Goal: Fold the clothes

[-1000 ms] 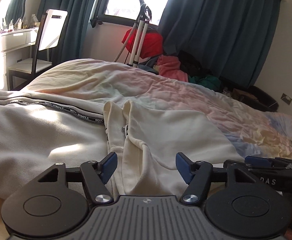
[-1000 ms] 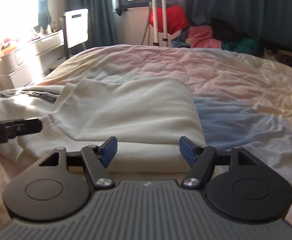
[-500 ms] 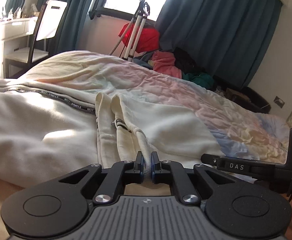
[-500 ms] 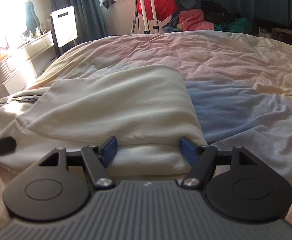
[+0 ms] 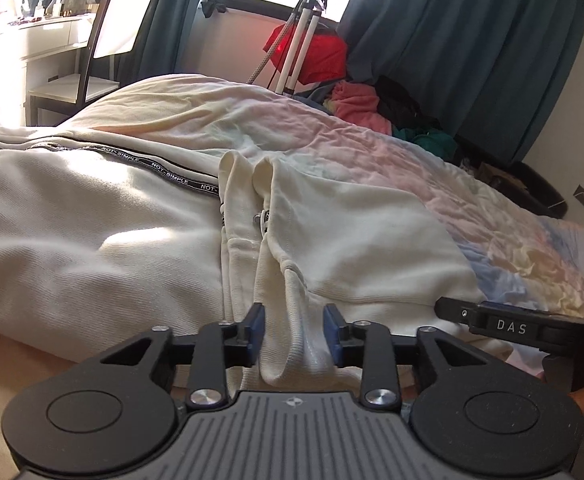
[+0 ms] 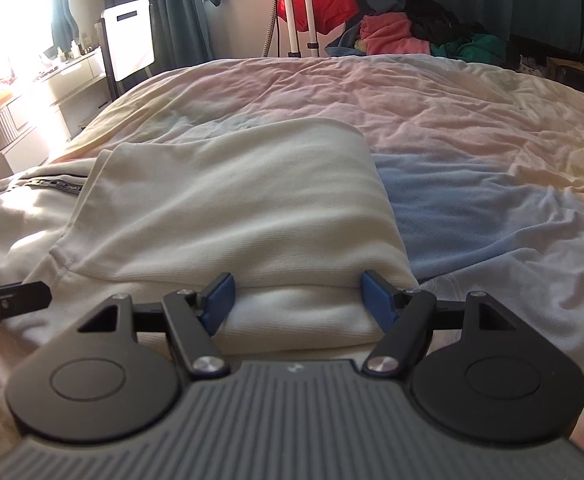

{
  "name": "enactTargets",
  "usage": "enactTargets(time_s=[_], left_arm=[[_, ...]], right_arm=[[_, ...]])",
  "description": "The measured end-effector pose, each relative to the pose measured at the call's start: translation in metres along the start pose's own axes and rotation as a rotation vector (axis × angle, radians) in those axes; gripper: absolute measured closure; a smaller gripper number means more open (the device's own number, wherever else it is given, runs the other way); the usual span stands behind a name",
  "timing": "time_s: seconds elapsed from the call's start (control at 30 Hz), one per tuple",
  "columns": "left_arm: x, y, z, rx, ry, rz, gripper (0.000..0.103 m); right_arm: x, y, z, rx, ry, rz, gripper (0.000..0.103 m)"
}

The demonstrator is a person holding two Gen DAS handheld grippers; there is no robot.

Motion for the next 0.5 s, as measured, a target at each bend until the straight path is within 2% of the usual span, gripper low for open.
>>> enactTargets(time_s=[0.03, 0.1, 0.17, 0.3, 0.37, 0.47, 0.5], left_arm=[[0.002, -0.001, -0.001, 0.012, -0.001, 0.005, 0.043], [0.008, -0.005, -0.006, 0.043, -0.012, 0.017, 0.024], [0.016, -0.007, -0.017, 0.096, -0.027, 0.038, 0.017], [0.037, -0.009, -0.049, 0.222, -0.088, 0.061, 0.012], [0.062, -0.012, -0.071, 0.319, -0.144, 0.133, 0.012], [0.106, -0.021, -0.098, 0.406, -0.286, 0.285, 0.000], [0.119, -0.024, -0.107, 0.432, -0.314, 0.320, 0.000]], right_arm=[[0.000, 0.000, 0.000, 0.003, 0.002, 0.001, 0.030], [0.000, 0.001, 0.000, 0.009, 0.004, 0.003, 0.030], [0.000, 0.001, 0.001, 0.007, 0.002, 0.004, 0.030], [0.000, 0.000, 0.001, 0.001, -0.003, 0.004, 0.030], [0.000, 0.000, 0.002, -0.002, -0.005, 0.004, 0.030], [0.000, 0.000, 0.002, -0.007, -0.008, 0.005, 0.030], [0.000, 0.000, 0.002, -0.008, -0.009, 0.005, 0.030]])
Point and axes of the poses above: each gripper's, at about its wrist camera, not at the fingertips, and x roughly against the way its jaws point, z to its right, y to its underside, the point moved 6 cm from there along -x, roughly the way its jaws point, and after that the axes turned 10 degrees about -z, right-handed, at the moved point
